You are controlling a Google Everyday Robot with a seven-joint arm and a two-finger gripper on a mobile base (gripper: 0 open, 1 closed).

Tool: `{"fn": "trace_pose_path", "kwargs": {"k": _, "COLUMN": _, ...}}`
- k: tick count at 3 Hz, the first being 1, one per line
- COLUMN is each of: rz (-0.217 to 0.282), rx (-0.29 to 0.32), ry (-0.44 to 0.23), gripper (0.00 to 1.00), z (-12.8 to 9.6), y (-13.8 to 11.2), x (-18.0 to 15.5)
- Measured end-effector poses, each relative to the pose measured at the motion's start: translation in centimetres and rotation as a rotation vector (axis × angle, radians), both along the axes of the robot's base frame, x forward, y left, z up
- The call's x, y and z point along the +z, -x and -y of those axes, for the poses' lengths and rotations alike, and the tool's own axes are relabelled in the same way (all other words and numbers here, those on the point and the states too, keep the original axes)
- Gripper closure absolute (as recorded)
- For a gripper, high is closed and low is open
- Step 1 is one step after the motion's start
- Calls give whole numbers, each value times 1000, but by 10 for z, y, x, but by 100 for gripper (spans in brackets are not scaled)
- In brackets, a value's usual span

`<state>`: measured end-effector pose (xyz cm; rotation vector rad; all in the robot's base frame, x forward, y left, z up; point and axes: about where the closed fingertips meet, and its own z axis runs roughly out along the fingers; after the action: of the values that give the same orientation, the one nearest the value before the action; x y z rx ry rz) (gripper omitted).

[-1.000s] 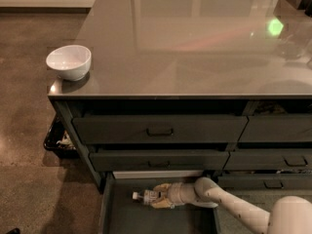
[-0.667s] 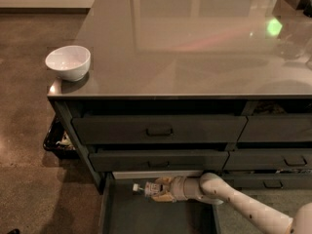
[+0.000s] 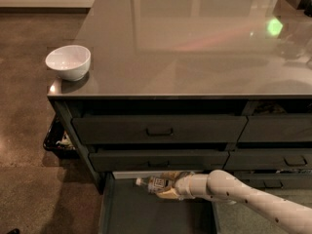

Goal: Pick blue plastic bottle from bottom drawer and place on counter

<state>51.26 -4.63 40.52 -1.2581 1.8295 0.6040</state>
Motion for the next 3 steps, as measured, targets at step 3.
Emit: {"fn": "trace_pose_path", "kwargs": {"k": 3, "rz": 65, "rx": -11, "ry": -2, "gripper": 100, "z": 17, "y": 1, "x": 136}}
